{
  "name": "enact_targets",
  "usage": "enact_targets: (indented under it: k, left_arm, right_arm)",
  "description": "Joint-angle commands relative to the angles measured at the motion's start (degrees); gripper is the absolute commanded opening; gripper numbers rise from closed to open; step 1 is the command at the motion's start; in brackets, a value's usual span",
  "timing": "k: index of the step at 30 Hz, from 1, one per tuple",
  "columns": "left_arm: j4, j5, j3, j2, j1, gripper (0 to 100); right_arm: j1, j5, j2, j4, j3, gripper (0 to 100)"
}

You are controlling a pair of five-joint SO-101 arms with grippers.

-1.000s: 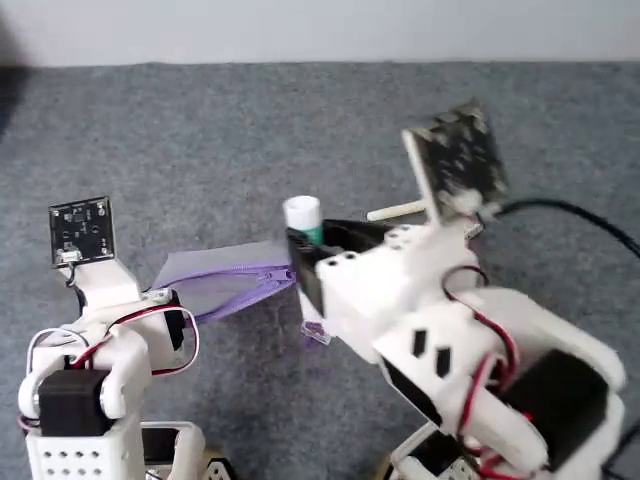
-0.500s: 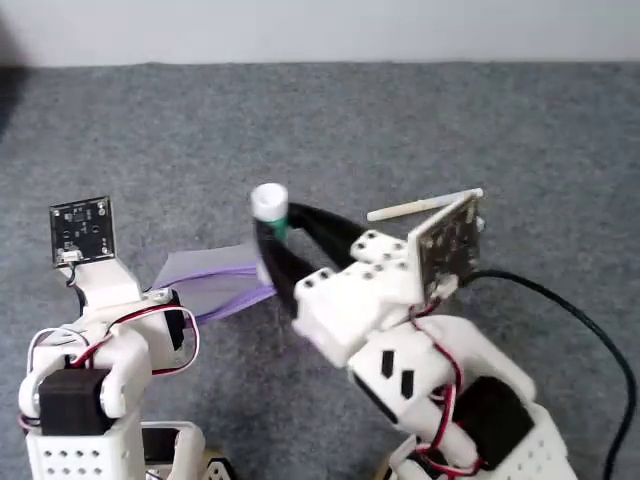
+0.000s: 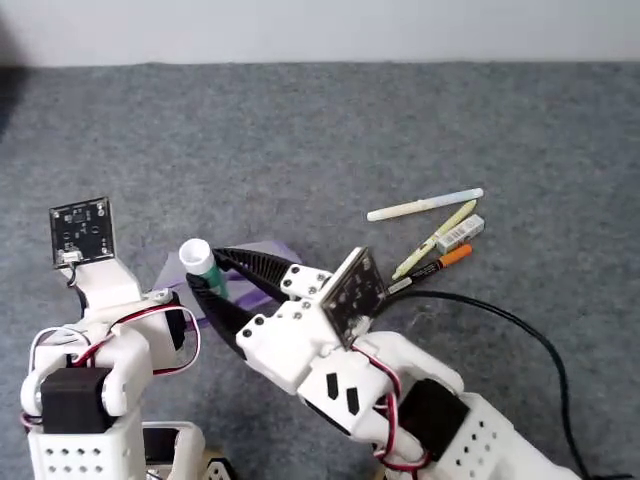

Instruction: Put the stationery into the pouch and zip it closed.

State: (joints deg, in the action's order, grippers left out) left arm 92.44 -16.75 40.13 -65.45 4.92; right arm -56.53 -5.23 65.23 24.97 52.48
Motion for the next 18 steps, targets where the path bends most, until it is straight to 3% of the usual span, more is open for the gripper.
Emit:
enact_targets:
  k: [1, 12, 18]
  left_arm:
    - [-0.18, -0.88, -0.04, 1.23, -0.35, 1]
    - [-0.26, -0.97, -0.22, 1.23, -0.35, 1]
    - [-0.26, -0.97, -0.22, 1.23, -0.35, 1]
  right_arm:
    - [-0.22, 1.58, 0.84, -4.79, 0.79, 0.8]
    - [-0.22, 4.92, 0.92, -6.11, 6.42, 1.7]
    - [1.98, 6.51, 1.36, -3.38, 6.42, 15.6]
